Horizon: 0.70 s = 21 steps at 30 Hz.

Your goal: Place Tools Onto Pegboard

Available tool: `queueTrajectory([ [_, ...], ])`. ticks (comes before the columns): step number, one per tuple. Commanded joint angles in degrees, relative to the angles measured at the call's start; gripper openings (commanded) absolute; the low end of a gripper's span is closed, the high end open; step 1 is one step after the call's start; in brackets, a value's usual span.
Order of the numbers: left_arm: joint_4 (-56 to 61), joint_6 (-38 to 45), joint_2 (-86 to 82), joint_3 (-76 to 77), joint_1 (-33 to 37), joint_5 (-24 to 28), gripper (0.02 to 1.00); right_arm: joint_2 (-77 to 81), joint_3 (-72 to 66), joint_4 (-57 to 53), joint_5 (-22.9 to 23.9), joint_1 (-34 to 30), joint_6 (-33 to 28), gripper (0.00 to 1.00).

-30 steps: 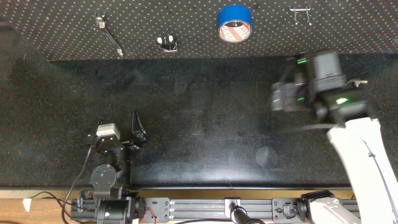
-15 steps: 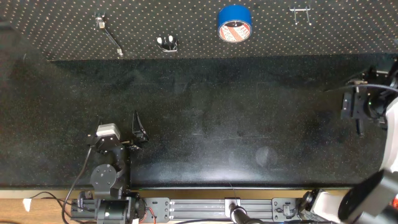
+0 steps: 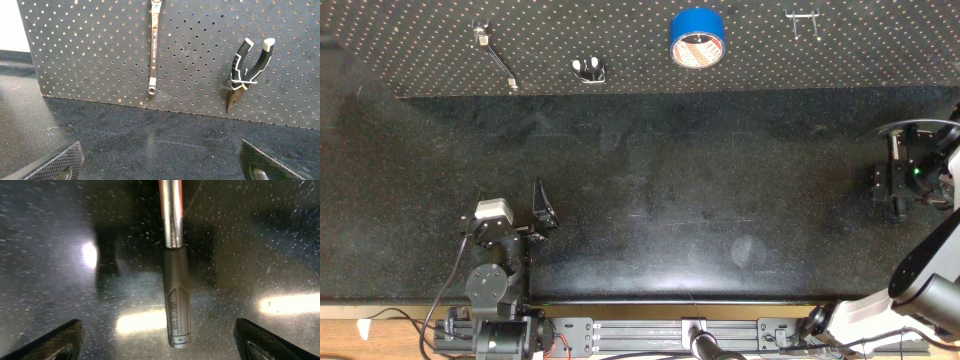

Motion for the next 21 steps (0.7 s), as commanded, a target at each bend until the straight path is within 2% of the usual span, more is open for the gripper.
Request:
queueTrajectory([
  [1, -0.4, -0.7, -0.4, -0.1, 0.3, 0.4, 0.996, 2.2, -0.6, 0.4, 0.0, -0.8, -2.7, 0.976],
  [21, -0.4, -0.7, -0.4, -0.1, 0.3, 0.4, 0.996, 5.5, -0.6, 2.6, 0.0, -0.8, -5.4, 0.976],
])
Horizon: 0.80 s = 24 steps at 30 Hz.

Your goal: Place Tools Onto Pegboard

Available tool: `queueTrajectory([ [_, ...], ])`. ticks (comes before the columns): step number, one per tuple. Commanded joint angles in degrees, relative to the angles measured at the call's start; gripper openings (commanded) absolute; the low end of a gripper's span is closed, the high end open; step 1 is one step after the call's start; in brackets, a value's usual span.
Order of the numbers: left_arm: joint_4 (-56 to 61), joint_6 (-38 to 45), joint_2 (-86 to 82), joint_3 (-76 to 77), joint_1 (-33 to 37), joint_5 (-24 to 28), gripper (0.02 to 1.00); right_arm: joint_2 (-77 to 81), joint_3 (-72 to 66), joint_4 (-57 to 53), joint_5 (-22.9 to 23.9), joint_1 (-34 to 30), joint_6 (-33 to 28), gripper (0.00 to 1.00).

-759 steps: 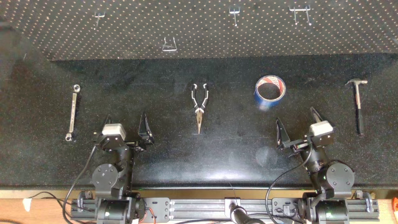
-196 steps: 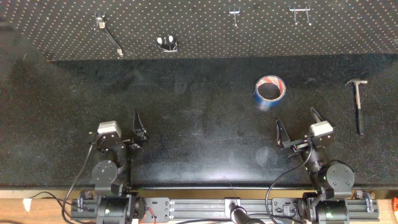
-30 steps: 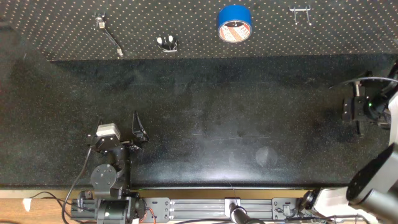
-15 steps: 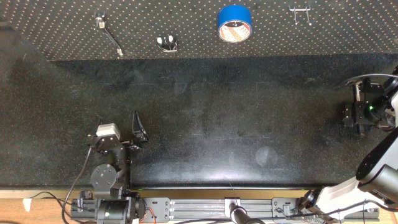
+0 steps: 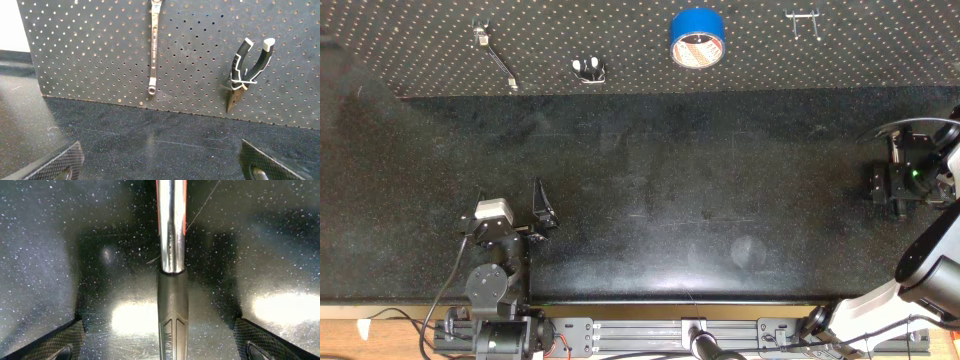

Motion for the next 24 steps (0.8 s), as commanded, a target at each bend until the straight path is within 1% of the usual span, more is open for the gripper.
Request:
queueTrajectory([
  [1, -0.4, -0.7, -0.4, -0.1, 0.3, 0.4, 0.996, 1.4, -0.6, 0.1, 0.1, -0.2, -1.9, 0.996],
  [3, -0.4, -0.7, -0.4, -0.1, 0.3, 0.4, 0.996, 1.5, -0.6, 0.3, 0.0, -0.2, -1.9, 0.643],
  [4, -0.4, -0.7, -0.4, -0.1, 0.3, 0.4, 0.996, 1.6, -0.6, 0.3, 0.1, -0.2, -1.9, 0.382],
  [5, -0.4, -0.7, -0.4, -0.1, 0.3, 0.4, 0.998, 1.6, -0.6, 0.3, 0.1, -0.2, -1.9, 0.275],
  [7, -0.4, -0.7, -0.4, -0.1, 0.3, 0.4, 0.996, 1.6, -0.7, 0.3, 0.1, -0.2, -1.9, 0.102],
  [8, -0.4, -0.7, -0.4, -0.1, 0.3, 0.4, 0.996, 1.6, -0.7, 0.3, 0.1, -0.2, -1.9, 0.080],
  [12, -0.4, -0.7, -0.4, -0.1, 0.3, 0.4, 0.993, 1.3, -0.7, 1.4, -0.4, -0.2, -1.9, 0.077],
  [14, -0.4, -0.7, -0.4, -0.1, 0.3, 0.4, 0.996, -0.8, -0.8, 2.0, -2.7, -0.2, -1.9, 0.075],
  [16, -0.4, -0.7, -0.4, -0.1, 0.3, 0.4, 0.996, -6.2, -0.9, 2.7, -8.0, -0.2, -1.8, 0.075],
  [17, -0.4, -0.7, -0.4, -0.1, 0.3, 0.4, 0.996, -9.8, -0.9, 3.1, -10.8, -0.2, -0.7, 0.073],
  [18, -0.4, -0.7, -0.4, -0.1, 0.3, 0.4, 0.996, -13.8, -0.9, 3.7, -12.5, -0.2, 1.6, 0.075],
  [21, -0.4, -0.7, -0.4, -0.1, 0.3, 0.4, 0.996, -26.2, -0.9, 4.1, -16.7, 0.3, 9.7, 0.073],
  [23, -0.4, -0.7, -0.4, -0.1, 0.3, 0.4, 0.996, -33.1, -0.9, 4.1, -18.9, 2.5, 13.6, 0.073],
  [24, -0.4, -0.7, -0.4, -0.1, 0.3, 0.4, 0.996, -35.6, -0.9, 4.2, -18.9, 4.1, 15.6, 0.073],
])
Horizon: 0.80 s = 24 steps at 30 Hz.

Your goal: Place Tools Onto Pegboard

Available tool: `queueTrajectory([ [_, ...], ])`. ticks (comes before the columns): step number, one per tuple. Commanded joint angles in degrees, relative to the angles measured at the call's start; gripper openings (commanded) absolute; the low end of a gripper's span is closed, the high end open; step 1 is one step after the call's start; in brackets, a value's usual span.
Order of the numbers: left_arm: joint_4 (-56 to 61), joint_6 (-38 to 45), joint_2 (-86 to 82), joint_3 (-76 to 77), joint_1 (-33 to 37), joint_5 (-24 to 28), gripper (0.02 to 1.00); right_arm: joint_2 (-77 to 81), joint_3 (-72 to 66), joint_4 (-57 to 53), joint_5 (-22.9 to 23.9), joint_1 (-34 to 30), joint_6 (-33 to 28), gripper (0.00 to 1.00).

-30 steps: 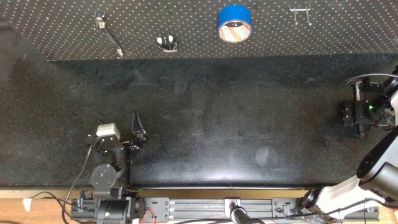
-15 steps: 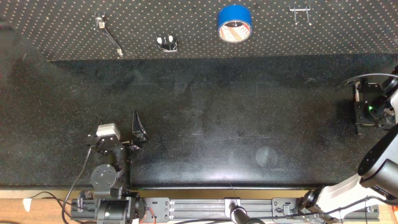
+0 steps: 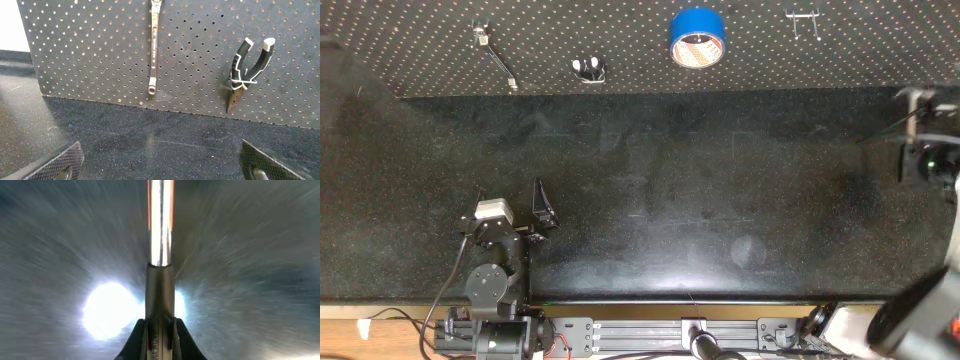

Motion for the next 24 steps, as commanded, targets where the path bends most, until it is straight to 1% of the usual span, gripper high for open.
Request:
queueTrajectory([
  [1, -0.4, -0.7, -0.4, -0.1, 0.3, 0.4, 0.996, -16.9, 0.5, 0.6, -7.6, 6.6, 12.8, 0.075],
  [2, -0.4, -0.7, -0.4, -0.1, 0.3, 0.4, 0.996, -19.3, 0.5, 1.4, -7.6, 10.1, 14.3, 0.073],
  [5, -0.4, -0.7, -0.4, -0.1, 0.3, 0.4, 0.996, -22.1, 0.5, 4.2, -7.3, 18.8, 14.4, 0.073],
  [8, -0.4, -0.7, -0.4, -0.1, 0.3, 0.4, 0.996, -20.7, 0.5, 6.3, -4.4, 25.1, 14.5, 0.075],
  [12, -0.4, -0.7, -0.4, -0.1, 0.3, 0.4, 0.996, -16.4, 0.5, 7.3, -4.1, 26.5, 14.4, 0.073],
  [17, -0.4, -0.7, -0.4, -0.1, 0.3, 0.4, 0.996, -11.1, 0.5, 9.5, -4.0, 29.9, 14.0, 0.073],
  [24, -0.4, -0.7, -0.4, -0.1, 0.3, 0.4, 0.996, -8.2, 0.5, 11.0, -4.0, 31.2, 14.0, 0.073],
])
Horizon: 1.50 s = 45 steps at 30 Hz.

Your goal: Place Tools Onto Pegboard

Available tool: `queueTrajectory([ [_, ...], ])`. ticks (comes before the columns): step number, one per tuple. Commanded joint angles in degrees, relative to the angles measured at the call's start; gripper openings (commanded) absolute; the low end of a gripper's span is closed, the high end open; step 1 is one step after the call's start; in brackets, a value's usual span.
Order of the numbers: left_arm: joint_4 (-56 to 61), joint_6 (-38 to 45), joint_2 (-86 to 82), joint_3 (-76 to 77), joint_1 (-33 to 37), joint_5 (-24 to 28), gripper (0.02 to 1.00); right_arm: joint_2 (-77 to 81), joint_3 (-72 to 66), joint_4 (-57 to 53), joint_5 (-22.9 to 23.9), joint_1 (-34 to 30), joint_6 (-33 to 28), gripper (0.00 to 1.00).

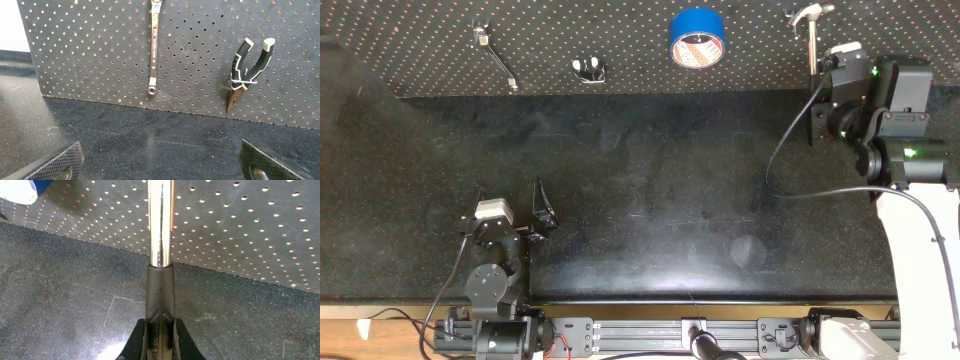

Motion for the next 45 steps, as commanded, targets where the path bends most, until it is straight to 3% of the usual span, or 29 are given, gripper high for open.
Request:
queueTrajectory([
  [1, -0.4, -0.7, -0.4, -0.1, 0.3, 0.4, 0.996, 1.5, 0.2, 0.5, 0.3, 0.5, 0.5, 0.073],
  [12, -0.4, -0.7, -0.4, -0.1, 0.3, 0.4, 0.996, 8.9, 0.2, 1.4, 0.3, 0.5, 0.5, 0.080],
  [13, -0.4, -0.7, -0.4, -0.1, 0.3, 0.4, 0.993, 9.1, 0.2, 1.3, 0.3, 0.5, 0.5, 0.505],
  [15, -0.4, -0.7, -0.4, -0.1, 0.3, 0.4, 0.996, 9.1, 0.2, 1.4, 0.3, 0.5, 0.5, 0.974],
  [20, -0.4, -0.7, -0.4, -0.1, 0.3, 0.4, 0.996, 5.6, -1.8, 2.8, 0.3, 0.5, 0.5, 0.976],
  [28, -0.4, -0.7, -0.4, -0.1, 0.3, 0.4, 0.996, -12.1, -26.4, 20.2, -2.4, 1.9, 1.2, 0.976],
  [35, -0.4, -0.7, -0.4, -0.1, 0.3, 0.4, 0.996, -32.3, -47.9, 38.4, -2.5, 5.5, 9.0, 0.976],
  [45, -0.4, -0.7, -0.4, -0.1, 0.3, 0.4, 0.996, -53.7, -65.4, 52.2, -1.9, 6.9, 15.5, 0.976],
])
